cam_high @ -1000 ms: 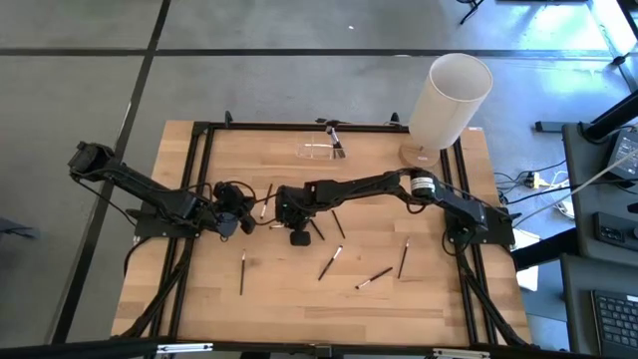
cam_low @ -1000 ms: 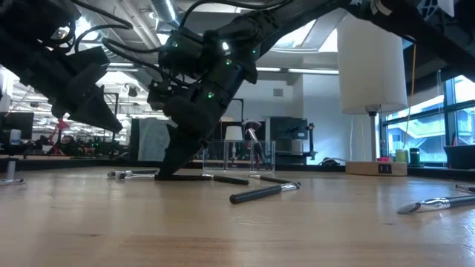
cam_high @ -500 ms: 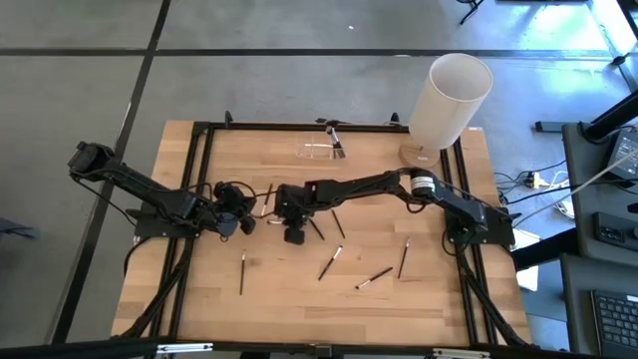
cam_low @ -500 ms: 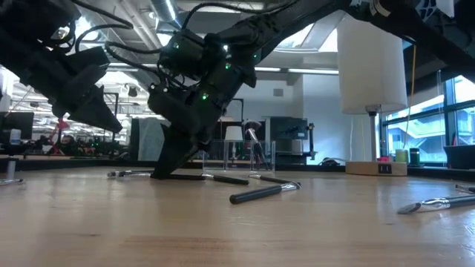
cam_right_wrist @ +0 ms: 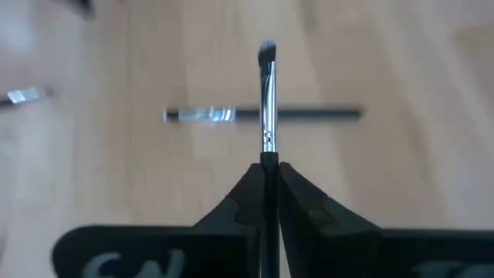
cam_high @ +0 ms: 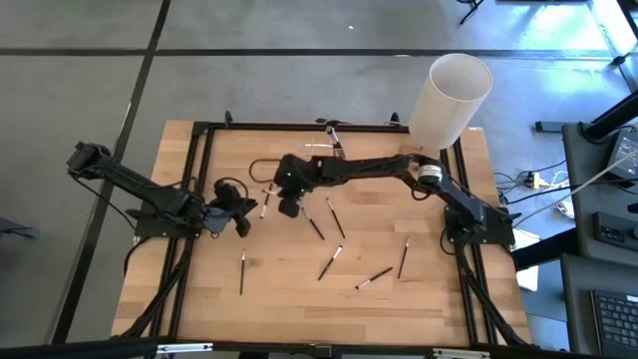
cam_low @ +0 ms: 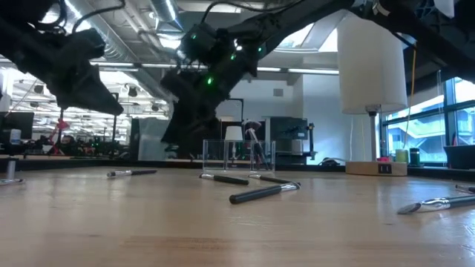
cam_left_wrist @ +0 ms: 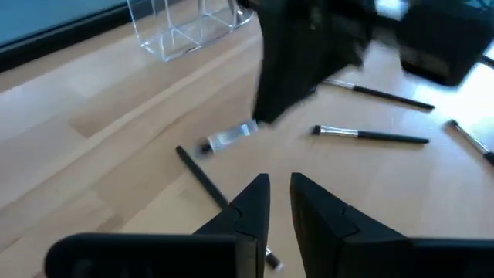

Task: Put items in baskets/containers
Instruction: Put the black eyeshadow brush into the transparent organizer

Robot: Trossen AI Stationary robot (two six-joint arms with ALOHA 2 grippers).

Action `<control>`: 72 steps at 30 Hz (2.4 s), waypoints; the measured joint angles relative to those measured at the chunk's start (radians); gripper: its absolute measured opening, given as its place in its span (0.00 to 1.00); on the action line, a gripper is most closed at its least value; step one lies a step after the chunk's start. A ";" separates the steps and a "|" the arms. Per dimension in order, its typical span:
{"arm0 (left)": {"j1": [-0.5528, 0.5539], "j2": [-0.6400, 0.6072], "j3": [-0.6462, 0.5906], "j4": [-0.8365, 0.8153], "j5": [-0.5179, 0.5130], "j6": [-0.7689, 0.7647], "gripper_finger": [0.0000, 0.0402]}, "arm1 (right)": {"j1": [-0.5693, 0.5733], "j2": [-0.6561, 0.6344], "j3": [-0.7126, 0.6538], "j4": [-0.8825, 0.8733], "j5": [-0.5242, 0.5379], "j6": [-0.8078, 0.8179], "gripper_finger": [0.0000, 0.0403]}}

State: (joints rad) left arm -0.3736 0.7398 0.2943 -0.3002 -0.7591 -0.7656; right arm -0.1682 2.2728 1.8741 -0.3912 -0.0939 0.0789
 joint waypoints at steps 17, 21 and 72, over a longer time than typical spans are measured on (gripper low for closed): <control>-0.153 -0.054 0.000 -0.154 -0.093 -0.123 0.12 | -0.117 -0.352 -0.343 0.473 0.082 0.006 0.08; -0.170 -0.053 0.000 -0.170 -0.133 -0.138 0.12 | -0.144 -0.414 -0.594 0.864 0.212 0.030 0.09; -0.166 -0.054 0.000 -0.092 -0.249 -0.006 0.12 | -0.120 -0.359 -0.693 0.718 0.308 -0.029 0.23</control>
State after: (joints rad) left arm -0.5396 0.6861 0.2947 -0.3920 -1.0077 -0.7715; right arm -0.2886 1.9141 1.1806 0.3271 0.2144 0.0496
